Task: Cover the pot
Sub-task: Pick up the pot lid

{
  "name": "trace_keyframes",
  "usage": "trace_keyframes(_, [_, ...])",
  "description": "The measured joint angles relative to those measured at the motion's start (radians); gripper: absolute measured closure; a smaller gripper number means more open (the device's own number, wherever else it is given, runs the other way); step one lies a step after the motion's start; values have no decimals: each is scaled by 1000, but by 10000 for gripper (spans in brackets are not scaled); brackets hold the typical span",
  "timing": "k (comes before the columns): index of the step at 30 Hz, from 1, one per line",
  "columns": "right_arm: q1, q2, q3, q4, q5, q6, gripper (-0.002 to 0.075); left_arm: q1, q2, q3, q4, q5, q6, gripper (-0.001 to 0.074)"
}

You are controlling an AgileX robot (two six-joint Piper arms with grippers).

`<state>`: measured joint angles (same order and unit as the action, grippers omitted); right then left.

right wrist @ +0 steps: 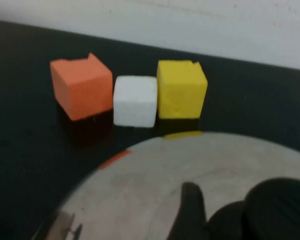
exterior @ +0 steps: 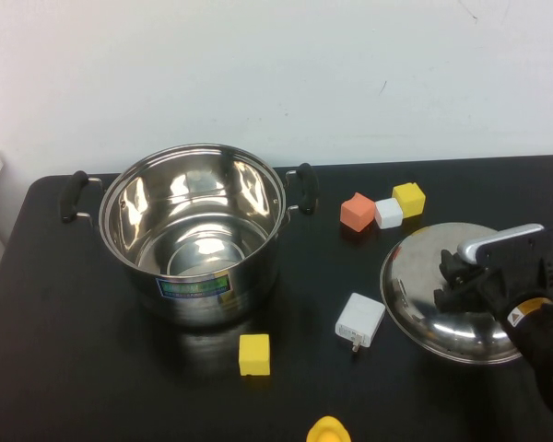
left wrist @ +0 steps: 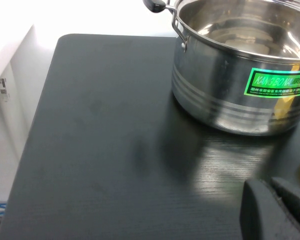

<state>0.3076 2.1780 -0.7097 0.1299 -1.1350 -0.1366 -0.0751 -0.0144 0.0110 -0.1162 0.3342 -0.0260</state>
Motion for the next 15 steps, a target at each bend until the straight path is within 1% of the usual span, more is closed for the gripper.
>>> trace_keyframes(3, [0, 12, -1, 4, -22, 2, 215, 0, 0, 0, 0, 0, 0, 737])
trace_keyframes(5, [0, 19, -2, 6, -31, 13, 244, 0, 0, 0, 0, 0, 0, 737])
trace_keyframes(7, [0, 21, -2, 6, -35, 30, 309, 0, 0, 0, 0, 0, 0, 737])
trace_keyframes(9, [0, 21, -3, 6, -43, 59, 389, 0, 0, 0, 0, 0, 0, 737])
trace_keyframes(12, [0, 3, 2, 0, -28, 79, 384, 0, 0, 0, 0, 0, 0, 737])
trace_keyframes(15, [0, -66, 39, -20, 10, 85, 384, 0, 0, 0, 0, 0, 0, 737])
